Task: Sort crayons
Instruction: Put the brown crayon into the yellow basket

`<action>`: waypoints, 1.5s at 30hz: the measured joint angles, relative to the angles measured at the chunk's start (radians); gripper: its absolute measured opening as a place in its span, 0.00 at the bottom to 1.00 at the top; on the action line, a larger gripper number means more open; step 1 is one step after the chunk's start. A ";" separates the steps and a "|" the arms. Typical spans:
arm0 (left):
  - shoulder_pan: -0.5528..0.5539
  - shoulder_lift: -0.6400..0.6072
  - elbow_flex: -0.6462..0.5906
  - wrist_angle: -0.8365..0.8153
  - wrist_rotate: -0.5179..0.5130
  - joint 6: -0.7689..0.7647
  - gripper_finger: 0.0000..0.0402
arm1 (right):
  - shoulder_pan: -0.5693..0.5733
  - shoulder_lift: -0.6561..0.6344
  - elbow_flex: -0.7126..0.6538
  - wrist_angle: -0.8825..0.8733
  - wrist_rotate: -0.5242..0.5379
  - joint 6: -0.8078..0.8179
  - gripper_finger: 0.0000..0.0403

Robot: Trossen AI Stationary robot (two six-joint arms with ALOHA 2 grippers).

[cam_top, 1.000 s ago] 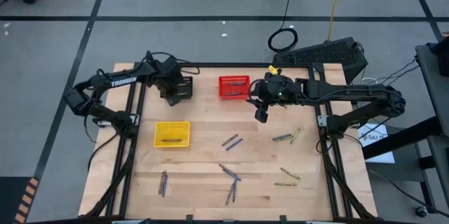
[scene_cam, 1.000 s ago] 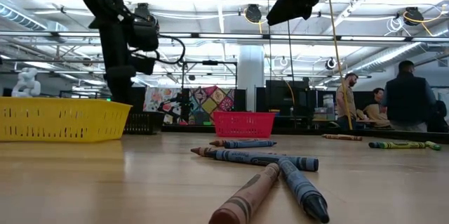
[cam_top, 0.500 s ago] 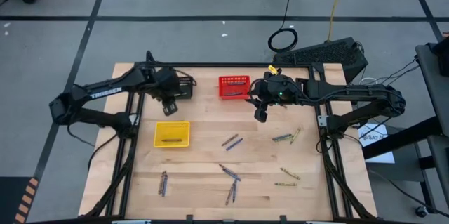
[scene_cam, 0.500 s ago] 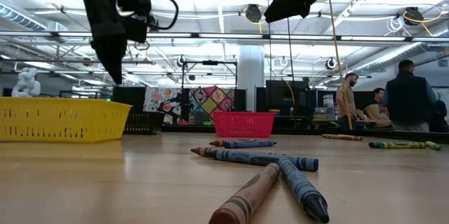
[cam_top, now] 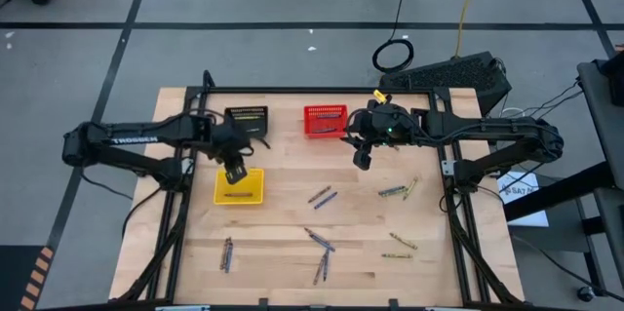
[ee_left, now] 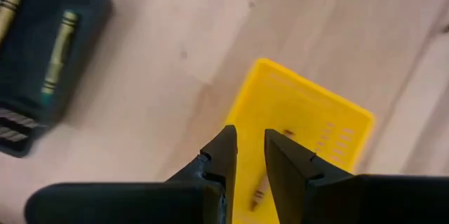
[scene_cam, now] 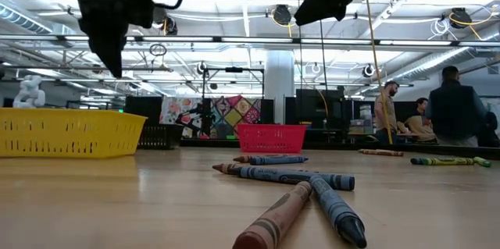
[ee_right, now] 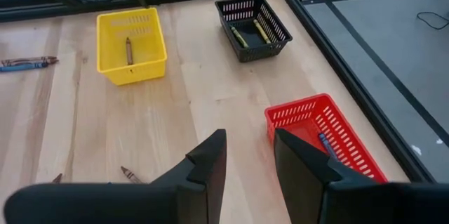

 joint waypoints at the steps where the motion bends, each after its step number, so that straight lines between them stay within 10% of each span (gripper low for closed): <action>1: -0.022 0.000 0.000 0.000 0.000 -0.026 0.18 | 0.000 0.000 0.000 -0.003 0.000 0.005 0.27; 25: -0.661 0.009 0.000 0.003 -0.198 -0.895 0.18 | 0.000 0.000 0.000 -0.022 0.002 0.024 0.27; 45: -0.913 0.279 0.000 0.125 -0.179 -1.272 0.18 | 0.000 0.000 0.000 -0.081 0.002 0.021 0.27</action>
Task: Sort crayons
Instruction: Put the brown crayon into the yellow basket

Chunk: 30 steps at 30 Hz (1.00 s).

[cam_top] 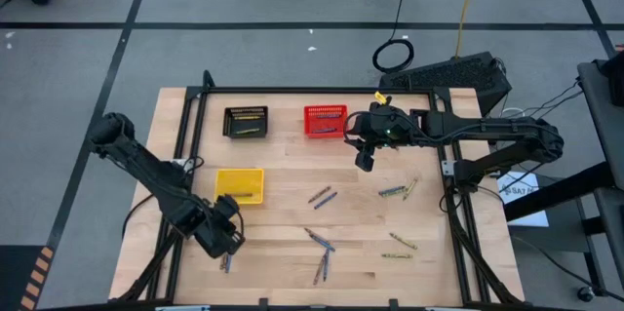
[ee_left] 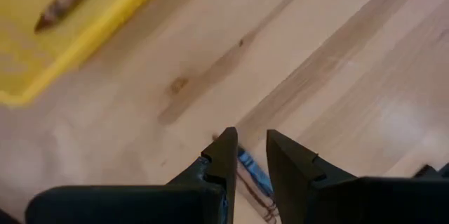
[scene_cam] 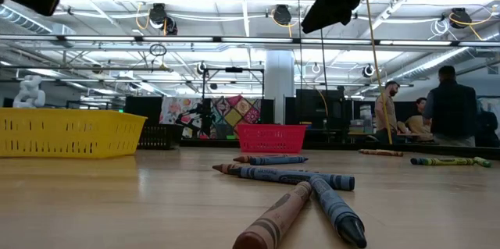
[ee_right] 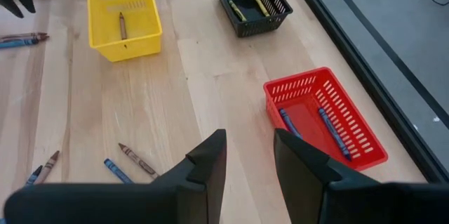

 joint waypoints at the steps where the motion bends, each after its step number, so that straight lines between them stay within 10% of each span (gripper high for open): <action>1: -0.010 0.005 0.000 0.002 0.001 -0.022 0.18 | 0.000 0.000 0.000 0.000 0.000 0.000 0.27; 30: -0.197 0.184 0.000 0.109 0.045 -0.391 0.18 | 0.000 0.000 0.000 -0.017 0.000 -0.002 0.27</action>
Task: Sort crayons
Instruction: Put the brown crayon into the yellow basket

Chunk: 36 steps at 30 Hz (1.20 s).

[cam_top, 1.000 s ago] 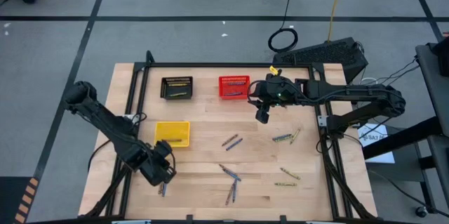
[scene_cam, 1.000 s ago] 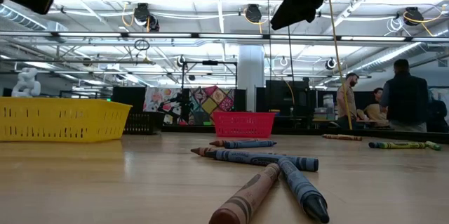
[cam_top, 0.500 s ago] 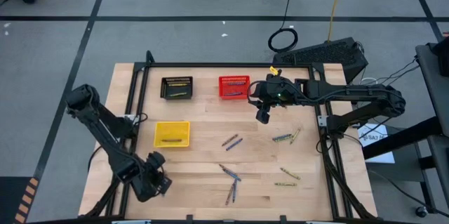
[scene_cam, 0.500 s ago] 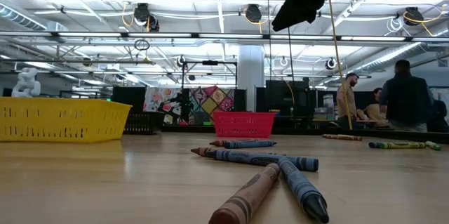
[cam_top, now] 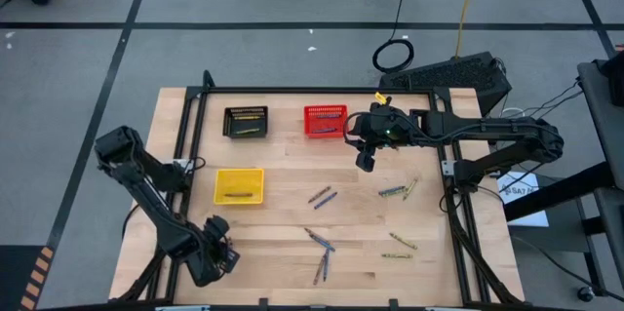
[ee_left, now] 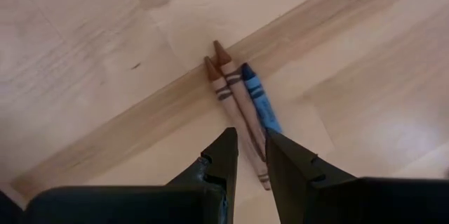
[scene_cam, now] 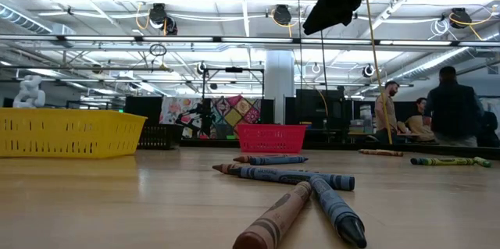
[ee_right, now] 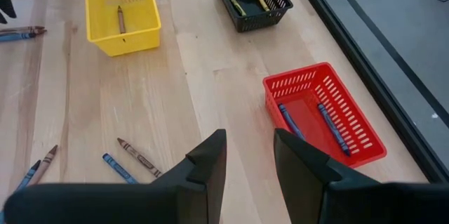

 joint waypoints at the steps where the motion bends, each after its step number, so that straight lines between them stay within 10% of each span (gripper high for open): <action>1: 0.000 0.007 0.000 -0.004 0.008 0.000 0.18 | 0.000 0.000 0.000 0.000 0.000 0.000 0.27; 36: 0.000 0.066 0.000 0.010 -0.012 0.001 0.18 | 0.000 0.000 0.000 -0.004 0.000 0.002 0.27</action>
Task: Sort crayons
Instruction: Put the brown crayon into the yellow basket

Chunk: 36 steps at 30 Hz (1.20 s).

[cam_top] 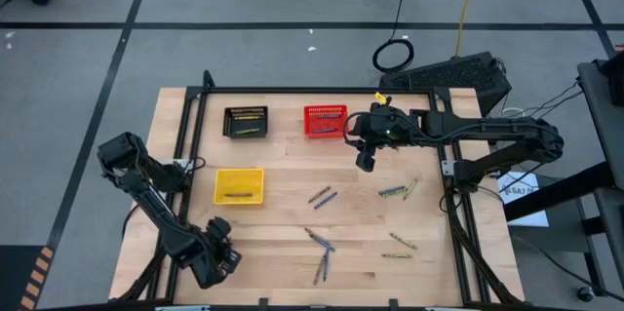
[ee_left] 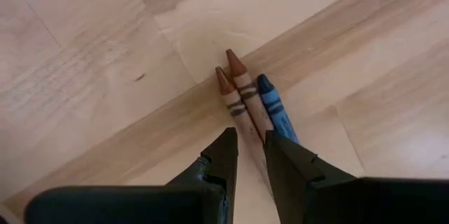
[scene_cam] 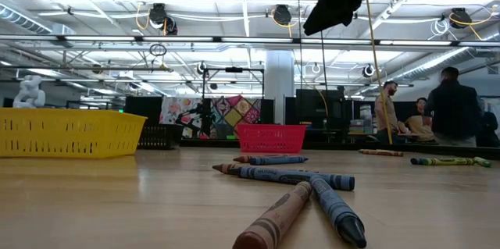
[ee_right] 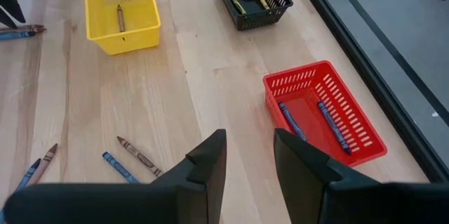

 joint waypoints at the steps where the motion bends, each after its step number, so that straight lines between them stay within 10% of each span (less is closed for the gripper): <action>1: 0.000 0.002 0.000 0.000 -0.002 0.000 0.18 | 0.000 0.000 0.000 0.000 0.000 0.000 0.27; 36: 0.002 -0.018 -0.001 -0.108 -0.004 0.036 0.01 | 0.000 0.000 0.000 0.001 -0.001 0.000 0.27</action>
